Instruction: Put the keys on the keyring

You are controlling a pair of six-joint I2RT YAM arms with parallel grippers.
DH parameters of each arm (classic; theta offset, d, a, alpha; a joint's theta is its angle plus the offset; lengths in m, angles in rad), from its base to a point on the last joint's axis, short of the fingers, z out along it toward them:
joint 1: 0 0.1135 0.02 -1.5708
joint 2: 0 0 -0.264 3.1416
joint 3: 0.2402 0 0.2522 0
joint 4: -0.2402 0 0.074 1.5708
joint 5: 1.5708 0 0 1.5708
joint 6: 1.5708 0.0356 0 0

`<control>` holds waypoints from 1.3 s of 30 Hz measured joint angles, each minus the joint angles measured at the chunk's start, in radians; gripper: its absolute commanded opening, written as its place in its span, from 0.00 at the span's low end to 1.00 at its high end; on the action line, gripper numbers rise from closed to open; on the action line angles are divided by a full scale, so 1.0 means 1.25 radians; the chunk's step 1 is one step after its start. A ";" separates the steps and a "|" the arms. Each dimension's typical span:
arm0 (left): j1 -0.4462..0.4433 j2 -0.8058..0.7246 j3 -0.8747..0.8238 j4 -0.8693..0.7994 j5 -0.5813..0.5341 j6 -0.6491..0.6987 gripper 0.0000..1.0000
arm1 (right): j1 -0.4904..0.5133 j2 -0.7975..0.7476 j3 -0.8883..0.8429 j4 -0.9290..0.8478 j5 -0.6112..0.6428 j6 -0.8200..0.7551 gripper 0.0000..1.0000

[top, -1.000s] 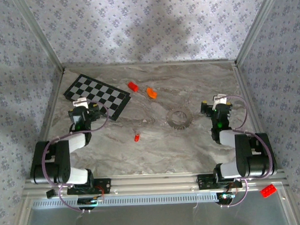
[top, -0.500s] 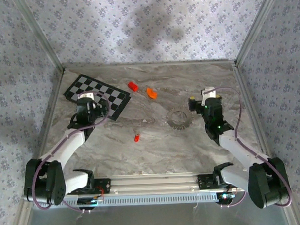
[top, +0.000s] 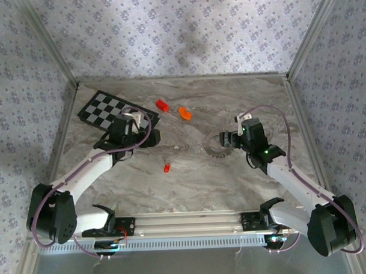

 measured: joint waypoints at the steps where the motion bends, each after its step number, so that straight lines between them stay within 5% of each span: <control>1: -0.012 0.007 0.005 -0.004 0.006 0.002 1.00 | 0.000 -0.001 0.000 -0.011 -0.006 0.006 1.00; 11: -0.138 0.059 0.041 0.000 0.058 0.030 1.00 | 0.001 -0.006 -0.001 -0.082 -0.081 0.064 0.97; 28: -0.226 0.065 -0.033 0.128 0.079 0.026 0.99 | 0.028 0.098 -0.014 -0.104 -0.230 0.169 0.51; 39: -0.234 -0.004 -0.124 0.203 0.091 0.030 0.98 | 0.079 0.230 0.043 -0.126 -0.247 0.204 0.32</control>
